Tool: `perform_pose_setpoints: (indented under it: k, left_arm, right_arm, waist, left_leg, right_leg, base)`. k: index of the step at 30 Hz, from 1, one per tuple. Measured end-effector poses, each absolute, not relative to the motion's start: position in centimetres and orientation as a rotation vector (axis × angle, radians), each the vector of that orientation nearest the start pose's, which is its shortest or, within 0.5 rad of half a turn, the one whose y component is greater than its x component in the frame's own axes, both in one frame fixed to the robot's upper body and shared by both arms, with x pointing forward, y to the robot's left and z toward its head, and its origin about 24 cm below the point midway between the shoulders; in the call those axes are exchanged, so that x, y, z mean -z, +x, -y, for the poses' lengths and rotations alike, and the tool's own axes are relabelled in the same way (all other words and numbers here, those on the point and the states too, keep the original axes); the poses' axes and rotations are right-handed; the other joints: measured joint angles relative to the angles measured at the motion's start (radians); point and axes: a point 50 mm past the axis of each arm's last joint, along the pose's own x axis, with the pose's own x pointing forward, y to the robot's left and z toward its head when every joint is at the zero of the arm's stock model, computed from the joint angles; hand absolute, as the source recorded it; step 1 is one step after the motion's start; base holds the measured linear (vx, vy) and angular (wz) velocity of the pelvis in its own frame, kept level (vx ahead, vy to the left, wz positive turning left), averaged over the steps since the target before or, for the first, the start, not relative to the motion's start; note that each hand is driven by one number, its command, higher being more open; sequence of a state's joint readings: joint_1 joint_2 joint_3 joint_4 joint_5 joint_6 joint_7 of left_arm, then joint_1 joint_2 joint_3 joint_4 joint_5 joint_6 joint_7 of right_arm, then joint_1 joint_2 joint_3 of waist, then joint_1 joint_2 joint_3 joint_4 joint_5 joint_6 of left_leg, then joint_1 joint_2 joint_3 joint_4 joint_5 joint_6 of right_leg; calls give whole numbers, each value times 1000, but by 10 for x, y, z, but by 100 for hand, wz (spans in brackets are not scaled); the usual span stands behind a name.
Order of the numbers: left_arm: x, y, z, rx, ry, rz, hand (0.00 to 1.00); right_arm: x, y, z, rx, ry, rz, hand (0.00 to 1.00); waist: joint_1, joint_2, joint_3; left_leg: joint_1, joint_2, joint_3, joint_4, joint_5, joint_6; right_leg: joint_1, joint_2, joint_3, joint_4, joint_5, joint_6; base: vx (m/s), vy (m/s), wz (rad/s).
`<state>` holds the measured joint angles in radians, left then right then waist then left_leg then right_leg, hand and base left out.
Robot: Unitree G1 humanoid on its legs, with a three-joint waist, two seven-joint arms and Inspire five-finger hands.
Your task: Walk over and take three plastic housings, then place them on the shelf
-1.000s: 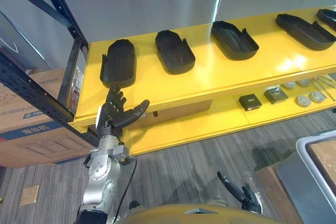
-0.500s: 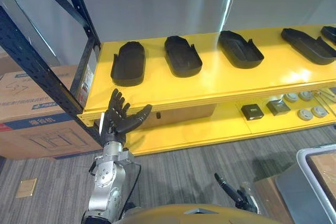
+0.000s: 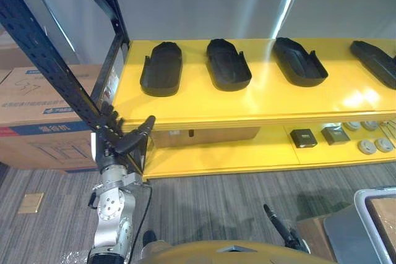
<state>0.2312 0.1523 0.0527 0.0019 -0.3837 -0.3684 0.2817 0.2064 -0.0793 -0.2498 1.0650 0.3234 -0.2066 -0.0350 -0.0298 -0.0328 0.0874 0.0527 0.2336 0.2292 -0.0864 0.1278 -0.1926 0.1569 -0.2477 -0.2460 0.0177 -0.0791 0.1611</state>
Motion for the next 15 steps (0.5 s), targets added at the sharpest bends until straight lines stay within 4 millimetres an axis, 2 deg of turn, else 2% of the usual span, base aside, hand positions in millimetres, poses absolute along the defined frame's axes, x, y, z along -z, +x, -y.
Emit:
perform_pose_setpoints:
  k: [2,5,9,10,11,12,13,14,15]
  left_arm:
    - [-29,193,-231,-484,-212,143,100]
    - [-28,193,-229,-484,-223,140,100]
    - [-33,195,-216,-425,-263,156,100]
    - [-34,194,-214,-413,-265,158,100]
    - [-35,193,-212,-395,-268,162,100]
    - [-37,192,-211,-384,-269,171,100]
    - [-38,191,-211,-385,-271,179,100]
    - [-43,192,-214,-397,-275,199,100]
    - [-47,190,-221,-422,-267,221,100]
  right_arm:
    - [160,45,225,585,285,-993,100]
    - [160,48,225,580,302,-991,100]
    - [159,55,229,631,344,-956,100]
    - [159,54,229,640,353,-953,100]
    - [159,51,227,642,361,-957,100]
    - [160,47,222,637,371,-964,100]
    - [161,45,217,629,381,-970,100]
    - [163,45,206,607,411,-978,100]
    - [164,43,198,587,425,-984,100]
  waist:
    - [1,0,0]
    - [4,0,2]
    - [10,-14,20]
    - [13,-14,23]
    - [13,-14,28]
    - [7,-3,34]
    - [5,-3,31]
    - [2,-7,30]
    - [4,-23,24]
  left_leg:
    - [-12,-5,-15,0,4,5]
    - [-9,-19,-29,1,3,8]
    - [15,-65,-39,0,-25,30]
    - [23,-69,-39,-1,-29,32]
    - [35,-72,-44,-2,-36,39]
    - [43,-70,-60,-3,-43,43]
    - [41,-63,-77,-2,-44,43]
    - [35,-45,-108,-2,-49,37]
    - [20,-49,-120,-1,-51,35]
  right_leg:
    - [0,-2,-12,1,-4,-5]
    - [-2,-20,-22,39,-16,-5]
    - [-26,-80,-19,193,-25,-7]
    - [-44,-90,-13,244,-25,-13]
    - [-85,-96,25,356,-19,-73]
    - [-129,-90,66,445,-10,-101]
    - [-143,-67,97,465,-27,-100]
    - [-149,25,150,444,-92,-74]
    - [-156,78,145,390,-138,-101]
  base:
    - [11,-10,24]
    - [8,10,18]
    - [-10,62,18]
    - [-29,94,17]
    - [-44,84,27]
    - [-38,63,32]
    - [4,-44,39]
    - [-4,-127,30]
    - [-7,-152,21]
